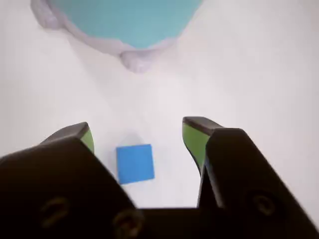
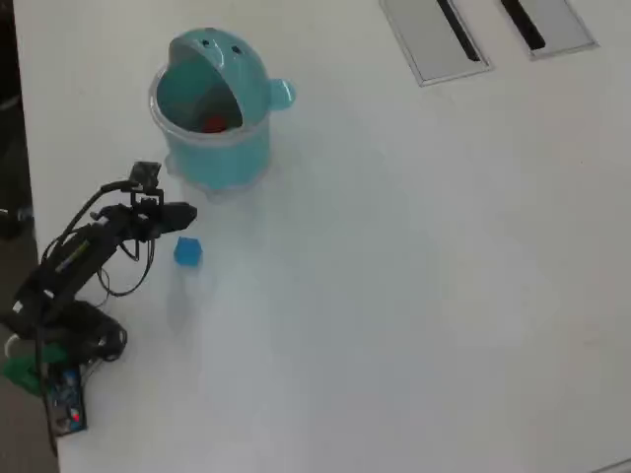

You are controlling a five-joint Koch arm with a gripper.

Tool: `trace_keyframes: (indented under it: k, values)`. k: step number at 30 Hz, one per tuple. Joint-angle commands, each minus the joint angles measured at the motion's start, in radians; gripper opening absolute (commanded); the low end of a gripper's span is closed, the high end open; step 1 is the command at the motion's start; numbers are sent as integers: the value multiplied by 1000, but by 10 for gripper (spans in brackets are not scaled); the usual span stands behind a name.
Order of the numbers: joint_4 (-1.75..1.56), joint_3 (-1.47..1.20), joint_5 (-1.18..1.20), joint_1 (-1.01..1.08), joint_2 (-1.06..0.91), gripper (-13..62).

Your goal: Grasp RGB lego blocks and put them in the bin one by one.

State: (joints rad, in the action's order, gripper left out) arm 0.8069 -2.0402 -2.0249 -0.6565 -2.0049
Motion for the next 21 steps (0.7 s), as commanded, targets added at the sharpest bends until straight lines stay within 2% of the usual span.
trace_keyframes:
  k: [1,12,21]
  values:
    - [3,3,-14,-2,-35,323]
    - [-49,-140,-26,31,-34,323]
    - [-95,-156,-26,41,60,323]
